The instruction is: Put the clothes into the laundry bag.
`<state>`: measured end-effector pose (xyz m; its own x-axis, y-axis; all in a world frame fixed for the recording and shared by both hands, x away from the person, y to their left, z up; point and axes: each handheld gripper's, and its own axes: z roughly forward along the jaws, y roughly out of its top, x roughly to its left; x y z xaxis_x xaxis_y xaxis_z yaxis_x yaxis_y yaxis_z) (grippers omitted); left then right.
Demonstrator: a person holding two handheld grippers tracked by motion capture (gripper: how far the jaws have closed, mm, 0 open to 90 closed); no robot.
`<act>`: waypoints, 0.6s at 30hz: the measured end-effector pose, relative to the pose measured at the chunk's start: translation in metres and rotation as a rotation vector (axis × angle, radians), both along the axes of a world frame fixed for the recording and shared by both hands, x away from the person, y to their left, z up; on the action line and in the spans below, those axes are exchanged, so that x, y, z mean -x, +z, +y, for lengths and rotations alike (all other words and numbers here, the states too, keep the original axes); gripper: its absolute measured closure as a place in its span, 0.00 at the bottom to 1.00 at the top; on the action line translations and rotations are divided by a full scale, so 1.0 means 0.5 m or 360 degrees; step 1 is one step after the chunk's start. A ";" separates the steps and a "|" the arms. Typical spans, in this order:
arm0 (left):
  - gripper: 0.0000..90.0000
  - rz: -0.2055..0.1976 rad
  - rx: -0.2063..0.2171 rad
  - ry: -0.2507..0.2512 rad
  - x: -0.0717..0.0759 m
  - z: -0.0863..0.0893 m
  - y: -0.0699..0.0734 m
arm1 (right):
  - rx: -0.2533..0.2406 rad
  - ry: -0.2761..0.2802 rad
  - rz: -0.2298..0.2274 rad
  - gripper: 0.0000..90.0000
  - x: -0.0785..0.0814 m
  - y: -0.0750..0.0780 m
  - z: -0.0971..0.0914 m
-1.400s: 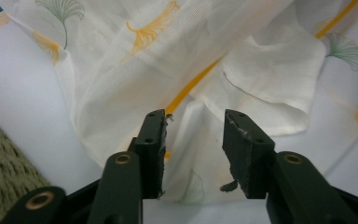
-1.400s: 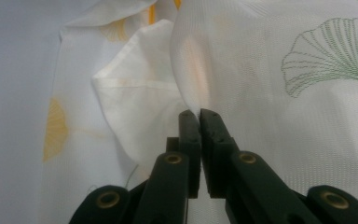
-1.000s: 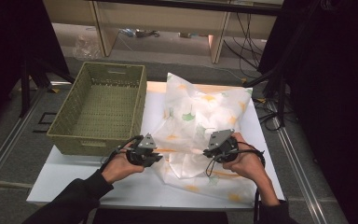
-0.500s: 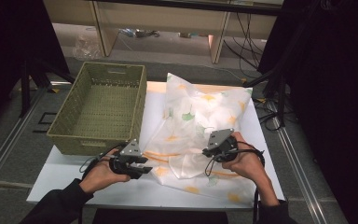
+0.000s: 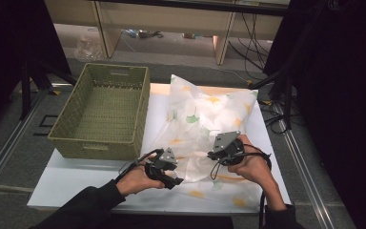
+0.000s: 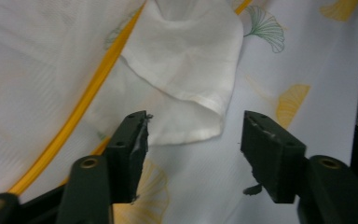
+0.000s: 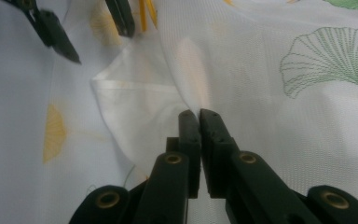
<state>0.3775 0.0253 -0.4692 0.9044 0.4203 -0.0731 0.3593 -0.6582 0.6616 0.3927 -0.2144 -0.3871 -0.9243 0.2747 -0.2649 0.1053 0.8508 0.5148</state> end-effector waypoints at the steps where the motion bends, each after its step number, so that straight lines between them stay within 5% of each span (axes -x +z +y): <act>1: 0.42 0.0011 0.0039 0.0041 0.001 -0.009 -0.006 | 0.0002 0.0002 -0.0002 0.98 0.000 -0.001 0.000; 2: 0.40 0.0002 -0.0028 -0.0006 -0.008 -0.013 -0.009 | 0.0004 0.0002 -0.0004 0.98 0.000 -0.001 0.000; 3: 0.38 0.0033 0.0055 0.0058 -0.006 -0.025 -0.018 | 0.0004 0.0004 -0.0003 0.98 0.000 -0.001 0.000; 4: 0.33 0.0017 -0.0001 0.0008 -0.013 -0.026 -0.019 | 0.0004 0.0002 -0.0003 0.98 0.000 0.000 0.000; 7: 0.31 0.0012 0.0031 0.0037 -0.015 -0.050 -0.031 | 0.0009 0.0004 -0.0004 0.98 -0.001 -0.001 0.000; 8: 0.35 -0.0042 -0.0048 -0.0008 -0.019 -0.053 -0.030 | 0.0005 0.0002 0.0001 0.98 0.000 -0.001 0.000; 9: 0.42 -0.0105 -0.0031 0.0030 -0.020 -0.062 -0.034 | 0.0008 0.0005 -0.0007 0.98 -0.001 0.000 0.000; 13: 0.76 -0.0101 -0.0073 -0.0006 -0.042 -0.058 -0.022 | 0.0007 -0.0038 0.0013 0.98 0.003 0.001 -0.002; 15: 0.88 -0.0123 -0.0047 0.0052 -0.052 -0.054 -0.021 | 0.0004 -0.0048 0.0024 0.98 0.006 0.002 -0.001; 16: 0.92 -0.0144 0.0015 0.0152 -0.056 -0.057 -0.024 | -0.0001 -0.0051 0.0034 0.98 0.007 0.002 0.000; 18: 0.97 -0.0203 0.0022 0.0208 -0.069 -0.055 -0.025 | 0.0011 0.0017 -0.0005 0.98 0.002 0.003 0.001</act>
